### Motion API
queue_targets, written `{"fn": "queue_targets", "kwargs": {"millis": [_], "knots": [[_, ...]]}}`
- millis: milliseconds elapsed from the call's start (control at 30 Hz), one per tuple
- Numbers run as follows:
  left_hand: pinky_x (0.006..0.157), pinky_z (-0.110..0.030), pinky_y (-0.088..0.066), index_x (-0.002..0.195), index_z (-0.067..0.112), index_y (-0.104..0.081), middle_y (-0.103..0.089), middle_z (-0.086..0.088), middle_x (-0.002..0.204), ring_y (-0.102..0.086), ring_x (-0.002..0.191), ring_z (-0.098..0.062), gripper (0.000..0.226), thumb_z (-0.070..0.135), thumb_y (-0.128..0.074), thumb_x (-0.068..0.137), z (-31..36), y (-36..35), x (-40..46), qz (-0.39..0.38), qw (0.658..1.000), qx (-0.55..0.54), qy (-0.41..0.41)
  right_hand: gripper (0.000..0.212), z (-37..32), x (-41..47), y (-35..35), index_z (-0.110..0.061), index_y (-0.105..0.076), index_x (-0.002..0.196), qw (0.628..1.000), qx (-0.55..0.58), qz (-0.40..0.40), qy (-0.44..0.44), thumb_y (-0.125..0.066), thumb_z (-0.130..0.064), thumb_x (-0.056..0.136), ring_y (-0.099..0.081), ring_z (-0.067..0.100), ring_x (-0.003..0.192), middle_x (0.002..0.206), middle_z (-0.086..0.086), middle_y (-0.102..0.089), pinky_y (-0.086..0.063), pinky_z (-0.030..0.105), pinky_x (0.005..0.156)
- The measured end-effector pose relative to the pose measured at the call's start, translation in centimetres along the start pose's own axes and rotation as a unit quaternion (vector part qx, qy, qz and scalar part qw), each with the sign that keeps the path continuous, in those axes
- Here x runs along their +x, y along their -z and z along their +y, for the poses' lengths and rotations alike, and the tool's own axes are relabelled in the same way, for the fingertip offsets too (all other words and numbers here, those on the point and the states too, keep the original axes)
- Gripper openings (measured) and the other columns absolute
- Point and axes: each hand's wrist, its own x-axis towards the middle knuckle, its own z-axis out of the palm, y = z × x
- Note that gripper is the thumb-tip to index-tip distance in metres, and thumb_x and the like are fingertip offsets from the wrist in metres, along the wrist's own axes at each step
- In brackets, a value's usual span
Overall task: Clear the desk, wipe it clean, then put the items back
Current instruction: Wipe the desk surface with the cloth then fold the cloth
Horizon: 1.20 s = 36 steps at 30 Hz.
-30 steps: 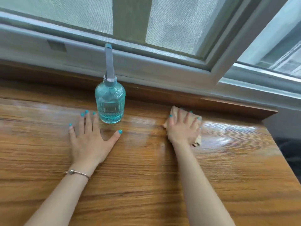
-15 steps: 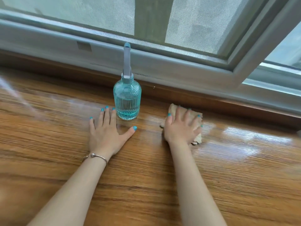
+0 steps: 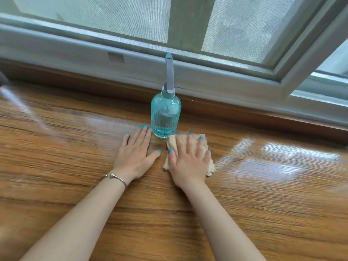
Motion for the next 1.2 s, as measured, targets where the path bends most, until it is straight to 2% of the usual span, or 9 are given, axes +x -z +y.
{"fn": "queue_targets", "kwargs": {"millis": [100,200,333,567,633,700,833,1000,1200], "knots": [[0.119,-0.036,-0.004,0.153,0.030,0.008,-0.002,0.009,0.162,-0.004,0.148,-0.010,0.081,0.058,-0.040,0.094,0.0,1.6,0.7,0.010,0.990,-0.143,0.003,0.061,-1.0,0.1,-0.6,-0.042,0.006,0.152,0.999,0.010,0.020,-0.030,-0.003,-0.059,0.094,0.020,0.028,0.148,0.163,-0.004,0.012,0.005,0.054,0.118],[0.117,-0.041,-0.025,0.150,0.045,0.003,-0.019,0.005,0.160,-0.027,0.143,-0.018,0.102,0.046,-0.072,0.080,0.2,3.4,4.1,0.007,0.894,-0.447,-0.034,0.073,-1.1,-2.2,-1.1,-0.045,0.006,0.152,0.998,-0.003,0.031,-0.050,0.011,-0.061,0.081,0.015,0.027,0.149,0.164,-0.005,0.009,0.003,0.051,0.118],[0.108,-0.035,-0.039,0.147,0.037,-0.016,-0.046,0.003,0.141,-0.047,0.128,-0.014,0.099,0.027,-0.082,0.074,1.3,3.3,6.7,-0.069,0.826,-0.543,-0.132,0.075,-3.9,-5.3,-2.1,-0.043,0.006,0.152,0.990,-0.004,0.047,-0.134,0.012,-0.062,0.080,0.012,0.028,0.149,0.164,-0.005,0.008,0.001,0.049,0.118],[0.106,-0.036,-0.038,0.153,0.031,-0.001,-0.048,-0.006,0.144,-0.046,0.131,-0.025,0.100,0.043,-0.072,0.083,7.8,2.5,7.8,-0.172,0.862,-0.398,-0.262,0.072,-6.3,-6.7,-2.6,-0.029,-0.016,0.155,0.987,-0.014,0.061,-0.150,-0.002,-0.058,0.090,0.006,0.020,0.150,0.163,-0.007,-0.006,0.000,0.040,0.117],[0.108,-0.040,-0.035,0.154,0.025,-0.007,-0.046,-0.012,0.145,-0.042,0.133,-0.029,0.085,0.046,-0.060,0.090,5.8,2.3,8.7,-0.121,0.910,-0.288,-0.273,0.068,-6.2,-6.5,-2.4,-0.022,-0.025,0.153,0.990,-0.028,0.081,-0.113,-0.012,-0.052,0.094,-0.001,0.017,0.150,0.162,-0.007,-0.012,-0.001,0.037,0.116],[0.114,-0.042,-0.025,0.151,0.019,-0.029,-0.041,-0.013,0.149,-0.030,0.142,-0.028,0.060,0.046,-0.042,0.098,0.9,1.9,9.5,-0.024,0.954,-0.191,-0.229,0.073,-6.1,-5.7,-2.1,-0.027,-0.006,0.156,0.994,0.000,0.043,-0.096,0.000,-0.056,0.088,0.014,0.008,0.148,0.160,-0.014,0.009,0.012,0.032,0.116],[0.109,-0.049,-0.031,0.138,0.018,-0.052,-0.048,-0.016,0.143,-0.039,0.134,-0.035,0.057,0.047,-0.032,0.092,-9.1,2.4,8.6,0.099,0.982,-0.048,-0.152,0.070,-6.8,1.0,-1.0,-0.027,-0.004,0.156,0.995,0.001,0.052,-0.085,-0.002,-0.055,0.092,0.010,0.011,0.149,0.163,-0.011,0.006,0.007,0.039,0.119],[0.119,-0.040,-0.009,0.152,0.038,-0.018,-0.015,-0.003,0.162,-0.008,0.149,-0.022,0.078,0.073,-0.012,0.083,-14.3,3.7,6.8,0.018,0.997,0.044,-0.068,0.057,-8.6,8.5,-0.2,-0.032,-0.015,0.154,0.988,0.036,0.088,-0.117,-0.024,-0.048,0.101,0.004,0.023,0.150,0.164,0.000,-0.002,0.002,0.044,0.118],[0.120,-0.038,-0.001,0.152,0.042,-0.010,-0.006,0.000,0.163,0.001,0.150,-0.018,0.078,0.076,-0.010,0.082,-14.0,3.4,7.0,0.015,0.997,0.041,-0.056,0.057,-8.4,3.1,-1.6,-0.043,-0.007,0.153,0.987,0.007,0.072,-0.145,-0.017,-0.057,0.099,0.005,0.028,0.150,0.164,0.004,-0.001,-0.002,0.050,0.118]]}}
